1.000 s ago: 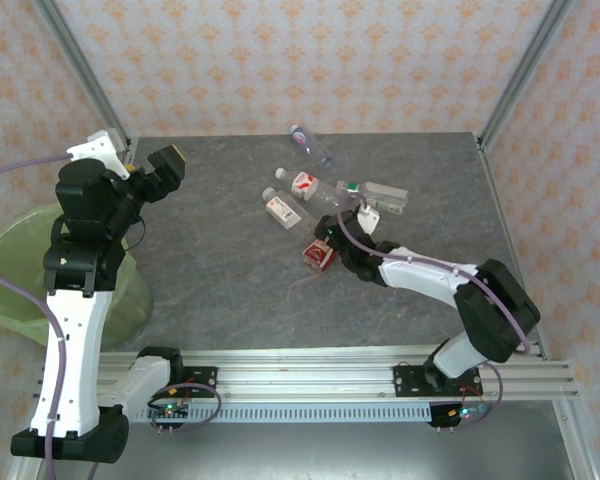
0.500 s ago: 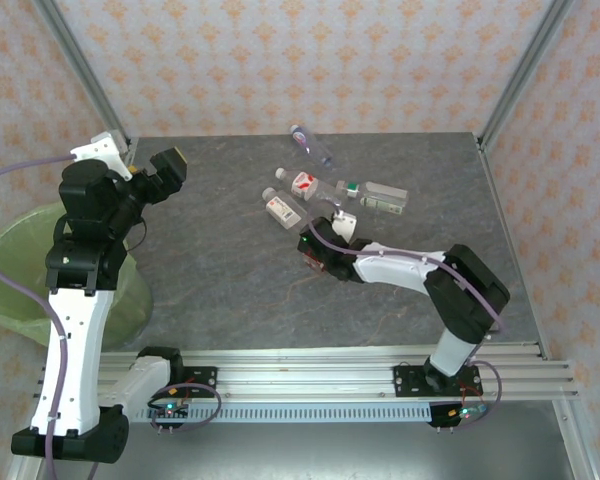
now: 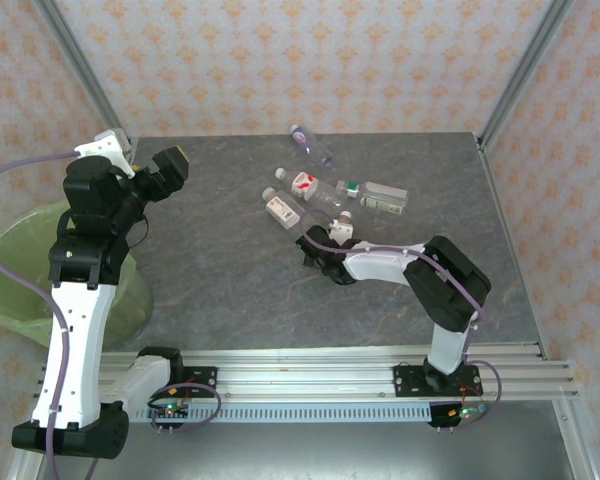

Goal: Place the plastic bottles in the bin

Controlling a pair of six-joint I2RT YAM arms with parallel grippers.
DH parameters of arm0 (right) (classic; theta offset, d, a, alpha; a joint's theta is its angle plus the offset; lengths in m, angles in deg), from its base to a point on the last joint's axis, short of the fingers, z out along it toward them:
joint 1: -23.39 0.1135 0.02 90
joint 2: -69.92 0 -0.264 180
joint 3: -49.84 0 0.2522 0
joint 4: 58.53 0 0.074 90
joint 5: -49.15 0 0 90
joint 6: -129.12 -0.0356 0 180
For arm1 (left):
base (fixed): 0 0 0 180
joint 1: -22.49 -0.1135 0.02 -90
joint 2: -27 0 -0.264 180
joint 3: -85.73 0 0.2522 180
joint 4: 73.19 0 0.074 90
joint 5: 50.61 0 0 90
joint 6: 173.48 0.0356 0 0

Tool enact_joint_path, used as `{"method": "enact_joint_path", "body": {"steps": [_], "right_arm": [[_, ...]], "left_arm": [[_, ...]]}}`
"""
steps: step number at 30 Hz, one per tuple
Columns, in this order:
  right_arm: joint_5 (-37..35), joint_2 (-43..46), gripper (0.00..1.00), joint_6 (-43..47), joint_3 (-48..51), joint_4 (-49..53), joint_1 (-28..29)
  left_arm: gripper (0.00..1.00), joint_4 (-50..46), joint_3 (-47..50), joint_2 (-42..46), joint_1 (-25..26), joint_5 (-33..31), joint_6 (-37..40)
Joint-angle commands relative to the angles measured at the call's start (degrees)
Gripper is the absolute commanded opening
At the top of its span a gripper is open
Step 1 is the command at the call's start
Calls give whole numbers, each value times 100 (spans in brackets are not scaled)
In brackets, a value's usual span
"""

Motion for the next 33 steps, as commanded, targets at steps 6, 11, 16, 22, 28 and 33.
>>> {"method": "enact_joint_path", "body": {"steps": [6,11,16,22,28,33], "right_arm": [[-638,339,87,339,269,83,8],[-366,391,77,261,495,-288,0],[-393,424,72,166,586,-304,0],[-344,715,53,358,907,-789,-2],[-347,1095,42,608,1282,-1319,-9],[-470,1443,38,725,1542,-1616,-9]], "left_arm": [[100,194,57,-46,-34,42,-23],[100,218,66,-85,-35,78,-62],[100,223,65,-85,-33,86,-65],[100,249,83,-117,-32,224,-128],[100,276,91,-214,-32,357,-199],[100,339,107,-296,-30,554,-274]]}}
